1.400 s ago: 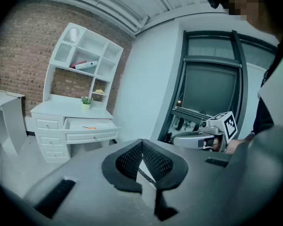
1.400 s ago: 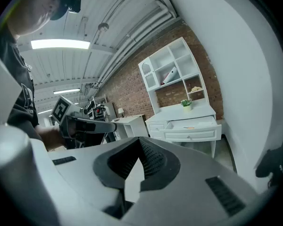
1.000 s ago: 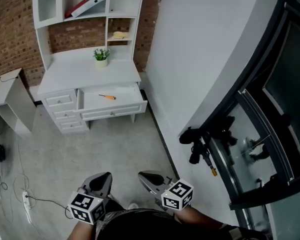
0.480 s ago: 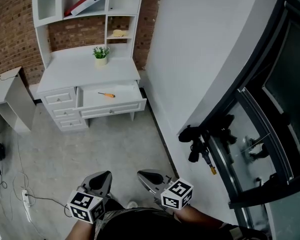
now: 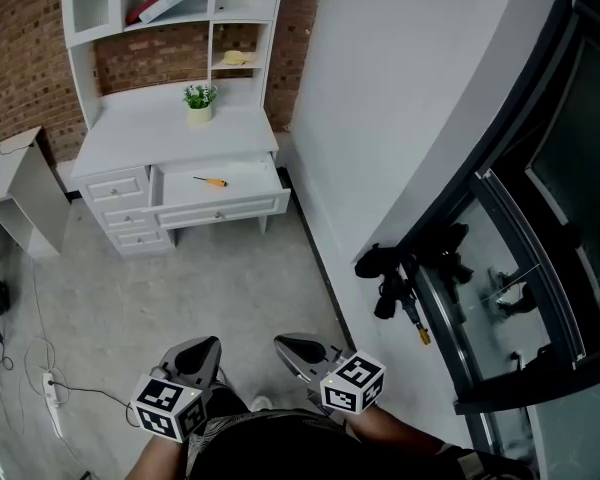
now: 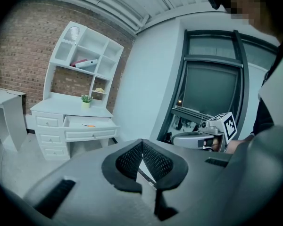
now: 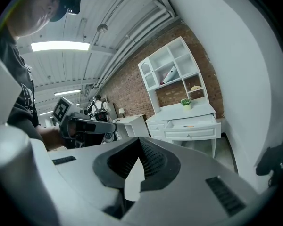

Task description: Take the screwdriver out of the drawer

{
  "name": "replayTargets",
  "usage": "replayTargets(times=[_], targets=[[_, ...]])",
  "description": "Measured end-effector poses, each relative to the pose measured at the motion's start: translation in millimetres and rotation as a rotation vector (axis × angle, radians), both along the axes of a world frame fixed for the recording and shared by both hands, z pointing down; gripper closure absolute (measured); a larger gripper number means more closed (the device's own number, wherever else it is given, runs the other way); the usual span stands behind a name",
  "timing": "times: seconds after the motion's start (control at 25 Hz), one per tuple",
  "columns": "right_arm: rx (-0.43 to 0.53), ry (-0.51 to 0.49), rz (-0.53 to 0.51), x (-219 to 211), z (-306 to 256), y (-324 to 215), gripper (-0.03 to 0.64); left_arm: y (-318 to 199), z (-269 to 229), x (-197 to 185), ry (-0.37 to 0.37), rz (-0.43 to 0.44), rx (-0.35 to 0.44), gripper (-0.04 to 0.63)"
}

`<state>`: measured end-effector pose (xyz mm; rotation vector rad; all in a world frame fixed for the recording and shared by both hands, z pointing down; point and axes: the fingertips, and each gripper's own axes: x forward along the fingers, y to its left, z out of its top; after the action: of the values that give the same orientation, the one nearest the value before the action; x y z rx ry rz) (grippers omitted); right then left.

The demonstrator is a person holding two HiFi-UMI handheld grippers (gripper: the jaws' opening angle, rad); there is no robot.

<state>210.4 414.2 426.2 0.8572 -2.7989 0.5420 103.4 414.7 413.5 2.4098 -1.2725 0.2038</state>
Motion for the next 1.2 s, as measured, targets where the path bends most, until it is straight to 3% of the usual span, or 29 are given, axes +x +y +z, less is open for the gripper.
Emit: replayTargets(times=[1.2], targets=[[-0.059,0.027,-0.006,-22.9,22.3,-75.8,0.611,-77.2,20.0,-25.1,0.006,-0.013,-0.044,0.578]])
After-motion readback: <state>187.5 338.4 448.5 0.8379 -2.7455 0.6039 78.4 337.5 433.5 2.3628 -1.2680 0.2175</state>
